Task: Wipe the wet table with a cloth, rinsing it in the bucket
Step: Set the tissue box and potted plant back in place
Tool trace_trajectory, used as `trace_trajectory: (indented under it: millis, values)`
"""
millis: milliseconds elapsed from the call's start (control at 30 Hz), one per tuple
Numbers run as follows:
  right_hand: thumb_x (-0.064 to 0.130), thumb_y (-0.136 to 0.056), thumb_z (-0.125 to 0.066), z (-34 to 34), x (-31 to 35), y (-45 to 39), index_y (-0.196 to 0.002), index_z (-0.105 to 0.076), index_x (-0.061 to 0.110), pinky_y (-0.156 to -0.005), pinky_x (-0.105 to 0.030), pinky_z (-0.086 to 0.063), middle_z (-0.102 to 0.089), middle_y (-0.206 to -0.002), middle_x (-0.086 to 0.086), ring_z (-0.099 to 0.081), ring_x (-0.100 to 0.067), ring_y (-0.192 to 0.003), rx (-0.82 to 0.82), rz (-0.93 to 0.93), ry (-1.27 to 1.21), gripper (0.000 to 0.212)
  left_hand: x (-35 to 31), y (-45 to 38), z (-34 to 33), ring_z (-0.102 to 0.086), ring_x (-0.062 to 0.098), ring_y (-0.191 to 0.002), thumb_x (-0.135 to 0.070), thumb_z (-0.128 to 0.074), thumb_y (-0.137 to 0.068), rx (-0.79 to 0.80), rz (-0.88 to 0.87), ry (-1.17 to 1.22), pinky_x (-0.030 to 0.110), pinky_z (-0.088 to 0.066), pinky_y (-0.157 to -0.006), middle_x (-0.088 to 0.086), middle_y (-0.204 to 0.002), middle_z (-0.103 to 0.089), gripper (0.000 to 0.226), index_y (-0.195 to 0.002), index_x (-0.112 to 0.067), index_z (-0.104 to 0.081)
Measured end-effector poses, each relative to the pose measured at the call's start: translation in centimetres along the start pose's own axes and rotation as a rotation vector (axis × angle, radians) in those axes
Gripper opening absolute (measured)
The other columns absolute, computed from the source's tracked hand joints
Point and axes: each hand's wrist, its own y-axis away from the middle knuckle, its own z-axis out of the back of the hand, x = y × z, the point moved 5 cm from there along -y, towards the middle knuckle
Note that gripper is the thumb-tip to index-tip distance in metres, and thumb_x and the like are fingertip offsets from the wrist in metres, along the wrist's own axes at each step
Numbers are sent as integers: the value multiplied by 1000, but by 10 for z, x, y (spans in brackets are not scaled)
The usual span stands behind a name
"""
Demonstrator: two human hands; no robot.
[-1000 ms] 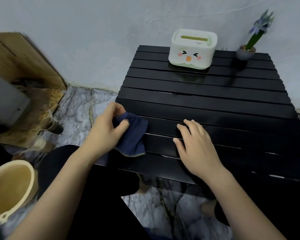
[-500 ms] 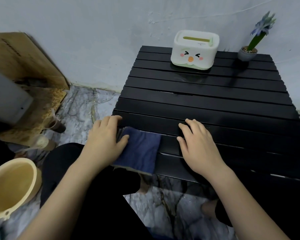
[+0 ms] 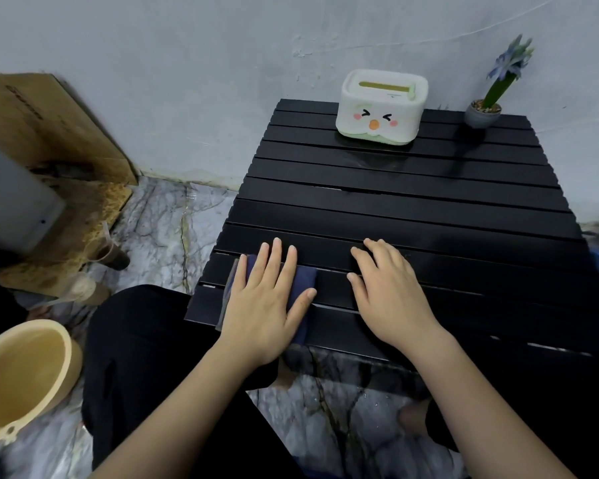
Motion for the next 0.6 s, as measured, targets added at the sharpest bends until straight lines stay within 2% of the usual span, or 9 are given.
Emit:
trace_trajectory:
  millis: [100, 167, 233, 267, 333, 433, 533, 600]
  values:
    - [29, -101, -49, 1, -1, 0, -141, -51, 10, -116, -47, -33, -46, -148, -14, -36, -33, -142, 4, 5, -8, 44, 0, 0, 2, 6, 17, -152, -67, -4, -92, 39, 8, 43, 44, 4, -123, 1, -165, 0, 79, -157, -23, -7]
    - [30, -101, -51, 3, -1, 0, -139, -53, 11, -114, -46, -34, -47, -147, -13, -38, -32, -141, 5, 9, -16, 43, 2, -4, 7, -2, 16, -152, -69, -7, -90, 53, 30, 118, 43, 1, -123, 0, -165, -8, 79, -156, -26, -18]
    - [34, -100, -51, 10, -1, -3, -138, -54, 14, -110, -42, -37, -50, -145, -9, -41, -28, -138, -3, 26, -37, 42, 2, -13, 20, -32, 18, -144, -67, -19, -90, -38, 39, 168, 43, -15, -120, -3, -155, -38, 70, -143, -29, -45]
    - [35, -100, -51, 16, -1, -6, -137, -54, 15, -107, -39, -39, -51, -143, -5, -44, -25, -136, -21, 40, -51, 42, 2, -19, 29, -48, 18, -132, -62, -28, -91, -116, 29, 186, 42, -25, -115, -7, -143, -54, 60, -132, -30, -57]
    - [37, -100, -51, 32, -2, -16, -137, -54, 17, -103, -36, -43, -55, -139, 0, -48, -20, -130, -93, 66, -79, 43, 0, -39, 48, -62, 16, -108, -49, -45, -92, -237, 7, 300, 40, -40, -101, -12, -116, -69, 38, -114, -29, -68]
    - [39, -99, -53, 62, -13, -46, -141, -50, 17, -102, -35, -43, -55, -138, 3, -49, -17, -127, -212, 71, -117, 48, -1, -83, 71, -63, 13, -99, -39, -55, -91, -343, -30, 557, 40, -51, -90, -13, -103, -72, 27, -107, -25, -71]
    - [47, -97, -54, 89, -36, -89, -148, -41, 24, -104, -34, -40, -49, -143, 4, -42, -16, -130, -283, 29, -192, 58, -5, -140, 87, -63, 10, -102, -42, -54, -92, -397, -105, 685, 41, -53, -89, -17, -105, -69, 28, -113, -29, -67]
    - [55, -92, -57, 101, -56, -119, -151, -32, 34, -107, -35, -38, -40, -149, 2, -35, -19, -134, -289, -15, -246, 67, -7, -179, 93, -61, 9, -106, -43, -54, -93, -407, -146, 701, 40, -53, -89, -17, -114, -66, 34, -124, -30, -62]
